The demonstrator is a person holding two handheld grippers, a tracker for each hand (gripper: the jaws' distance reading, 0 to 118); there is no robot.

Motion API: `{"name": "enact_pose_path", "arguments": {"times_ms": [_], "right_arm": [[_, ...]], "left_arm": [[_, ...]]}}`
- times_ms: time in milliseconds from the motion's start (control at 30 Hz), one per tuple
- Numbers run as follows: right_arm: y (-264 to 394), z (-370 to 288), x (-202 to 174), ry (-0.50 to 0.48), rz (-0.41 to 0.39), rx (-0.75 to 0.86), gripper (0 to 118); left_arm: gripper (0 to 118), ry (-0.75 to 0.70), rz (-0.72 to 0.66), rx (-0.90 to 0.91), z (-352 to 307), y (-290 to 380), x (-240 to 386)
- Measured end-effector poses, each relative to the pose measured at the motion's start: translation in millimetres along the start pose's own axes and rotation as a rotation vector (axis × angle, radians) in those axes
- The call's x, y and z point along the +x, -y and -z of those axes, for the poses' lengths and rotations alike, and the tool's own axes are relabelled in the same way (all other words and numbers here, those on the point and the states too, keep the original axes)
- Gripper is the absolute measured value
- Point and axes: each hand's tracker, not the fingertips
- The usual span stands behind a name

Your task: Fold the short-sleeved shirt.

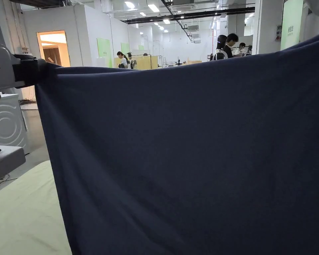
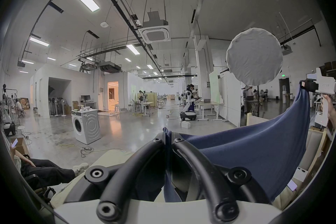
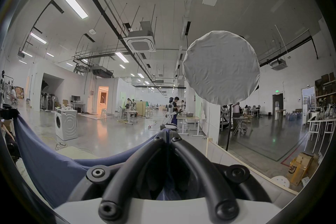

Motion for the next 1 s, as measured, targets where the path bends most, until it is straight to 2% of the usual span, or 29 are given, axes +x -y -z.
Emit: {"name": "enact_pose_path", "arguments": {"times_ms": [100,267,433,633,733,867,1000], "right_arm": [[1.8,5.4,-2.5,0.010,-0.030,-0.004,2],[7.4,25.5,-7.4,0.027,-0.038,-0.004,2],[17.7,51.6,-6.5,0.029,0.004,-0.002,2],[34.3,99.9,-6.6,0.062,0.001,-0.036,2],[48.2,119.2,-6.0,0.060,-0.002,-0.048,2],[65.9,151.9,-12.9,0.083,-0.091,-0.076,2],[87.9,182.0,-19.8,0.116,-0.036,-0.106,2]], "left_arm": [[5,-0.001,0.009,-0.003,7.5,1.4,3.2],[5,-0.022,-0.002,-0.005,38.1,3.8,13.2],[5,-0.051,0.013,-0.005,76.0,11.4,21.0],[5,-0.052,-0.032,-0.069,129.1,22.8,23.5],[5,-0.044,0.004,-0.110,153.8,34.8,26.6],[5,-0.078,-0.024,-0.146,189.0,48.5,33.6],[5,-0.084,-0.017,-0.166,222.5,59.8,44.8]]}}
